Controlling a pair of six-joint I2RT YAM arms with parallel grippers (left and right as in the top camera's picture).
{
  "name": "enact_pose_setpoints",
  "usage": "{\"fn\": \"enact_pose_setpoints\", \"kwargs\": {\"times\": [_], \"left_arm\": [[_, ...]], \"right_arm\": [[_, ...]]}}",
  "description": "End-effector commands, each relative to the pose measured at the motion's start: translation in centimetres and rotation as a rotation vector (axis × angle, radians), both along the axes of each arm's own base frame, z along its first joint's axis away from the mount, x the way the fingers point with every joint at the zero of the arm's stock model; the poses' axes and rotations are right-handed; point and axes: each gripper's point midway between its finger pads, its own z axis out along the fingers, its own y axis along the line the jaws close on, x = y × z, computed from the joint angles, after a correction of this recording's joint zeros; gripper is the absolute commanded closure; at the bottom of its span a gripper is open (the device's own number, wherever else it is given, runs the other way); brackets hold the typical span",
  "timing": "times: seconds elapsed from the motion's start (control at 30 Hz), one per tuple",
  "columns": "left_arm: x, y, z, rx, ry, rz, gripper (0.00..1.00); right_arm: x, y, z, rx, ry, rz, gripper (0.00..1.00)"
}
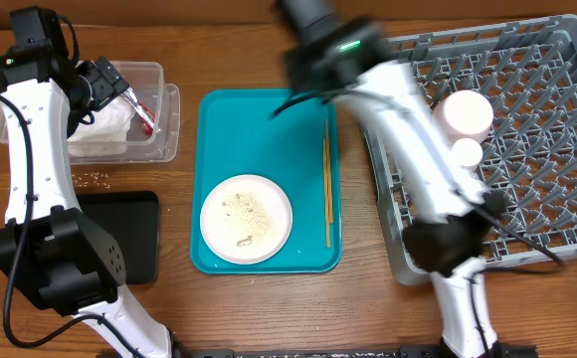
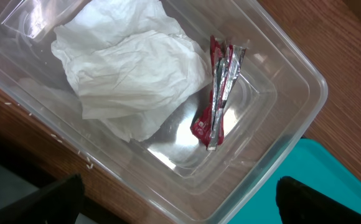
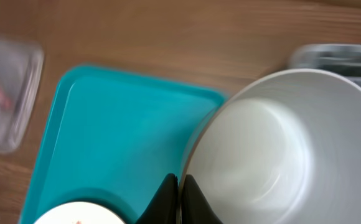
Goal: Sort waste into correct bins and load items into the dishwasher
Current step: 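Carry the white bowl right over the rack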
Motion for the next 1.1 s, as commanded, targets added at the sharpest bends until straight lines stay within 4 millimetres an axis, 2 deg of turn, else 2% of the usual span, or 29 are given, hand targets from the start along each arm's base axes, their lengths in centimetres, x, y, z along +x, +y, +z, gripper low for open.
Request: {"fn": "enact_pose_setpoints", "kwargs": {"times": [0.0,0.2,0.3,0.37,0.47,0.57,0.73,1.07], "left_arm": [[0.1,0.0,2.5,0.011,-0.060,0.007,0.00],[0.1,0.0,2.5,0.011,-0.060,0.007,0.00],[0.1,0.0,2.5,0.011,-0.060,0.007,0.00],[0.1,0.0,2.5,0.011,-0.060,0.007,0.00],[0.1,0.0,2.5,0.011,-0.060,0.007,0.00],[0.1,0.0,2.5,0.011,-0.060,0.007,0.00],[0.1,0.0,2.5,0.011,-0.060,0.007,0.00],[0.1,-0.1,2.5,0.011,-0.060,0.007,0.00]], "right_arm": [[-0.6,-7.2,6.7,0.162,-0.038,-0.127,0.96],[-2.6,-18.4,9.0,0.282,0.027,-0.312,0.96],[-3.7,-22.2,9.5,0.342,0.045,-0.312,0.96],[-3.8,-23.9,9.9,0.424,0.042,-0.287,0.96],[-4.0,-25.7,10.1,0.535,0.041,-0.222,0.96],[-4.1,-28.2,9.3,0.625,0.056,-0.240,0.96],[-4.4,-29.4,8.8,0.861,0.036,-0.117,0.96],[-5.2,-31.7,3.6,1.301,-0.010,-0.059,0.96]]}}
